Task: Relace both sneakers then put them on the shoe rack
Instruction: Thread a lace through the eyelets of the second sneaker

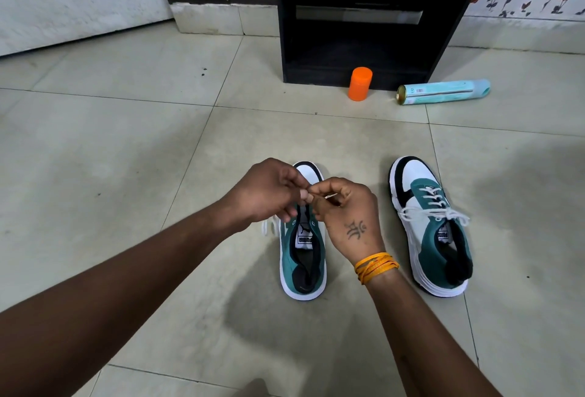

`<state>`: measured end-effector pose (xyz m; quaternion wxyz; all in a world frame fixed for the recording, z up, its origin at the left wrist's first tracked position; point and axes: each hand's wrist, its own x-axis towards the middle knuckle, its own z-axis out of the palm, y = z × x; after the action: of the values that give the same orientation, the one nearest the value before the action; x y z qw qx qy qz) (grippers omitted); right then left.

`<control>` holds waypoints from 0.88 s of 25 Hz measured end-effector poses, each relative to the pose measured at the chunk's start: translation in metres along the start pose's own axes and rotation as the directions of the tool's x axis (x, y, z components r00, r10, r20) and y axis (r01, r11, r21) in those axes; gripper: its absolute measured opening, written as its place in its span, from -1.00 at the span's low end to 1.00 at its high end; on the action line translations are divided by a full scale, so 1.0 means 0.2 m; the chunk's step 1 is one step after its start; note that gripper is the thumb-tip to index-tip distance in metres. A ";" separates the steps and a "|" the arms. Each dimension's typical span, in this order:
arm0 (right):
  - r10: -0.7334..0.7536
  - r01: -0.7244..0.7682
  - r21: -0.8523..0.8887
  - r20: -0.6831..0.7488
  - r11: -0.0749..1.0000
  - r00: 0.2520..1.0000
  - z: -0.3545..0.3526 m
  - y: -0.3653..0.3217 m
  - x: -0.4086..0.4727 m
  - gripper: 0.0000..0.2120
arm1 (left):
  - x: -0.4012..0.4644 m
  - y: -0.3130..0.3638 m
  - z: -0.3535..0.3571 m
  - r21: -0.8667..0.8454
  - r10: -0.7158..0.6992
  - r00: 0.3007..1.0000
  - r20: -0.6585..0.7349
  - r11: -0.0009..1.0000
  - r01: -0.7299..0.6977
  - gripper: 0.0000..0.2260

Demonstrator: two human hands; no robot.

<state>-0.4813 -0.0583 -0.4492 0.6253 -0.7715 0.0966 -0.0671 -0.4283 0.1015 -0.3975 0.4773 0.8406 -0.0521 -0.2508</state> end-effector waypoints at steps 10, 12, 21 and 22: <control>0.125 -0.091 -0.348 0.078 0.933 0.989 0.05 0.07 -0.08 -0.51 | 0.09 -0.11 0.07 0.222 0.138 0.958 -0.250 0.972 -0.082 -0.95; 0.062 -0.030 -0.463 0.054 0.886 0.997 0.09 0.13 -0.09 -0.59 | 0.11 -0.13 0.12 0.277 0.176 0.948 -0.267 0.956 -0.099 -0.96; -0.167 0.065 -0.527 -0.148 0.847 0.975 0.16 0.25 -0.10 -0.71 | 0.14 -0.24 0.23 0.499 0.314 0.912 -0.263 0.853 -0.149 -0.93; -0.168 0.071 -0.519 -0.142 0.852 0.976 0.17 0.25 -0.10 -0.74 | 0.15 -0.24 0.24 0.514 0.299 0.916 -0.268 0.848 -0.126 -0.93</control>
<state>-0.4964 -0.0310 -0.5050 0.3816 -0.9045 0.1194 -0.1481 -0.4312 0.0808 -0.4685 0.2772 0.9523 -0.1249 -0.0259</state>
